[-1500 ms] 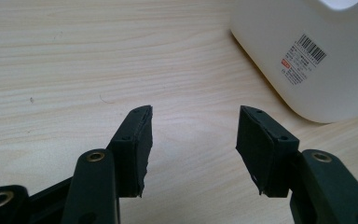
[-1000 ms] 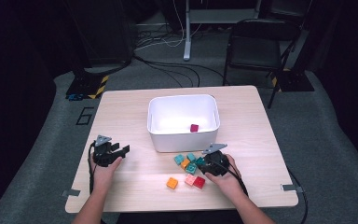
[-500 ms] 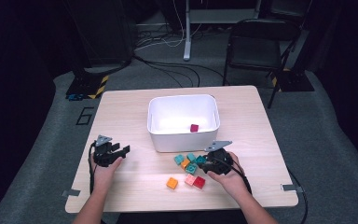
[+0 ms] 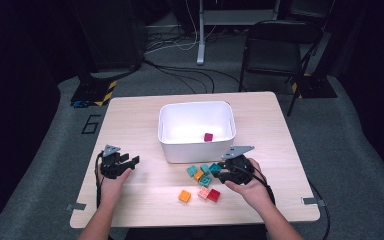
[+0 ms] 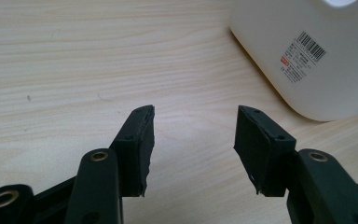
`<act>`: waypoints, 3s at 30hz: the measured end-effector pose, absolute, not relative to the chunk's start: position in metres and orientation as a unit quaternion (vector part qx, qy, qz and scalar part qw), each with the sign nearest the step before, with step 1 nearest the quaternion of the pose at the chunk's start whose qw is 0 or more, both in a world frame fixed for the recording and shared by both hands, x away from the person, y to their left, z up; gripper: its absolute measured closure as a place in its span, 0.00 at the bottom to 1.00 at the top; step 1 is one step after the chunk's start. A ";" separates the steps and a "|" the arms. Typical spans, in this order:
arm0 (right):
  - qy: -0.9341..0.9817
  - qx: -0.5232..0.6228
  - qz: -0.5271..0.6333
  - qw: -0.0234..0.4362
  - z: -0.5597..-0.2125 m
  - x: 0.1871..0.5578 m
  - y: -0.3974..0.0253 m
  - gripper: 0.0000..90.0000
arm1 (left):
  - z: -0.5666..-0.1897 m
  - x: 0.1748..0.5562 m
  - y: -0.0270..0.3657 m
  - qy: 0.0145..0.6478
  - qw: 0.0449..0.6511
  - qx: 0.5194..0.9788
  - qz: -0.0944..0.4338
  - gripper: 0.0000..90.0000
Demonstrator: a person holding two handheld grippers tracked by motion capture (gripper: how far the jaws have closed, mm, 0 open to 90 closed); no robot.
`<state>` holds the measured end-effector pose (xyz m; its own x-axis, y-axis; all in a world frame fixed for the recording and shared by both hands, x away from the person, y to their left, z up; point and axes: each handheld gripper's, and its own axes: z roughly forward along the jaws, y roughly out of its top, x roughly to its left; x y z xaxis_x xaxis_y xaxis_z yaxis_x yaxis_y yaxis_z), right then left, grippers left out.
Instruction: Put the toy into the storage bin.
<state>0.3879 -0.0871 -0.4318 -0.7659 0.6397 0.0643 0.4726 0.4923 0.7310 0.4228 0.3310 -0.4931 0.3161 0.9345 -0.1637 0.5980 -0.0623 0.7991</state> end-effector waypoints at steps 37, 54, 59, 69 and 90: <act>0.852 0.302 0.417 0.094 -0.343 0.405 -0.102 0.65 | -0.493 0.422 0.332 0.551 0.414 0.696 0.204 0.55; 0.842 0.301 0.433 0.118 -0.317 0.425 -0.097 0.65 | -0.493 0.422 0.333 0.551 0.413 0.697 0.202 0.55; 0.838 0.311 0.430 0.125 -0.317 0.439 -0.094 0.65 | -0.493 0.422 0.332 0.551 0.414 0.696 0.202 0.55; 0.836 0.327 0.422 0.129 -0.328 0.465 -0.086 0.65 | -0.493 0.422 0.333 0.550 0.414 0.697 0.200 0.55; 0.838 0.341 0.402 0.137 -0.348 0.507 -0.056 0.65 | -0.493 0.422 0.334 0.550 0.414 0.697 0.201 0.55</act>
<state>0.5068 -0.0557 -0.3476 -0.7292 0.6829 0.0447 0.4620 0.4429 0.7684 0.4225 0.3344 -0.4928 0.3142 0.9330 -0.1753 0.5994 -0.0517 0.7988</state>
